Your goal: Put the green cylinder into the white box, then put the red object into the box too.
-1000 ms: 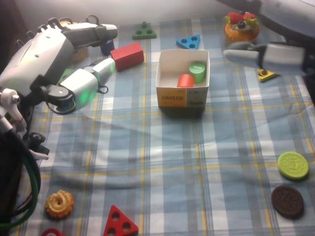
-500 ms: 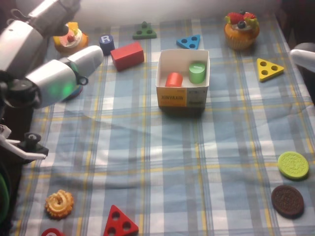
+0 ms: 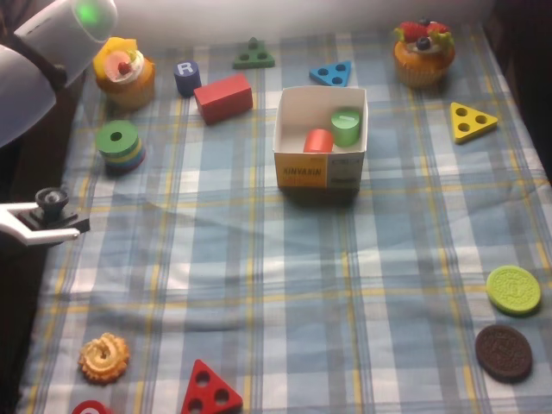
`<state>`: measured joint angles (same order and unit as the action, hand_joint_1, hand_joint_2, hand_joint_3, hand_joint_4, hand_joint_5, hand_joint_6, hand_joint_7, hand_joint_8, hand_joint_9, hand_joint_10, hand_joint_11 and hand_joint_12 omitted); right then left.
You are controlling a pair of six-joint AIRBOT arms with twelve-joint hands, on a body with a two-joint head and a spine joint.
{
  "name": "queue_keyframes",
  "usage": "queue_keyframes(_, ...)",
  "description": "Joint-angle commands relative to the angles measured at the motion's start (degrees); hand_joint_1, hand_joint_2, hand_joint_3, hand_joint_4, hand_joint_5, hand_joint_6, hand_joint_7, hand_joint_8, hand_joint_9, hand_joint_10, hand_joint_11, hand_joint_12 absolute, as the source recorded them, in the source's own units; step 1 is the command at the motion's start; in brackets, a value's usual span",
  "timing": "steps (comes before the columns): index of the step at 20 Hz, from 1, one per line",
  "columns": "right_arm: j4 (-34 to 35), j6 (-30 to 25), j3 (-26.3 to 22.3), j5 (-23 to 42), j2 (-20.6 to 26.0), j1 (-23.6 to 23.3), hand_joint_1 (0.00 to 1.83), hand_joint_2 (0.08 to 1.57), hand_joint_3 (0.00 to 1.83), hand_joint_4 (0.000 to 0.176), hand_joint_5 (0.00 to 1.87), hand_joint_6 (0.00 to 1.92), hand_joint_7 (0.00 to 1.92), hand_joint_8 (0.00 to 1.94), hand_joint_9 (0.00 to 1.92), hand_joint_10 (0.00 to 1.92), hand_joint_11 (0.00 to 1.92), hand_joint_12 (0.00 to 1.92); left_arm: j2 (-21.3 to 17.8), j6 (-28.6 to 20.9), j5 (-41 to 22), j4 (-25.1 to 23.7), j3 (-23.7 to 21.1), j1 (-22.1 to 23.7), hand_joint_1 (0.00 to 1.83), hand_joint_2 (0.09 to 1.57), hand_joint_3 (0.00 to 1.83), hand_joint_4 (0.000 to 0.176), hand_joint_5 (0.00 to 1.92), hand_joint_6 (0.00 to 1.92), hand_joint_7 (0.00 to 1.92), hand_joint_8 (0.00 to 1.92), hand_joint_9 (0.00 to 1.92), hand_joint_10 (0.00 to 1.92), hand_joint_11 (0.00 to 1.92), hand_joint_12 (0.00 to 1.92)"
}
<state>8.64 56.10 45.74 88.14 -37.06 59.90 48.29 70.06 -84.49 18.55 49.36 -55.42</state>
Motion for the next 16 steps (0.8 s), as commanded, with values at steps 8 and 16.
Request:
queue_keyframes(8,0.15,-0.37,0.77,12.84,2.46,-0.3,0.64,1.23,0.0,0.121,0.25,0.04,0.1,0.0,0.15,0.02,0.0,0.77,-3.95,3.52,-14.91,-10.4,-0.58,5.38,0.76,1.35,0.01,0.174,0.52,1.56,0.15,0.03,0.15,0.02,0.0,0.62)
queue_keyframes(16,-3.0,-0.37,0.4,12.86,4.64,-8.03,0.56,1.48,0.0,0.171,0.35,1.88,0.28,0.52,0.25,0.83,0.07,1.54,-9.35,6.99,-14.95,-15.31,-2.99,11.98,0.0,1.57,0.04,0.096,0.15,0.33,0.21,0.0,0.08,0.01,0.0,0.0)
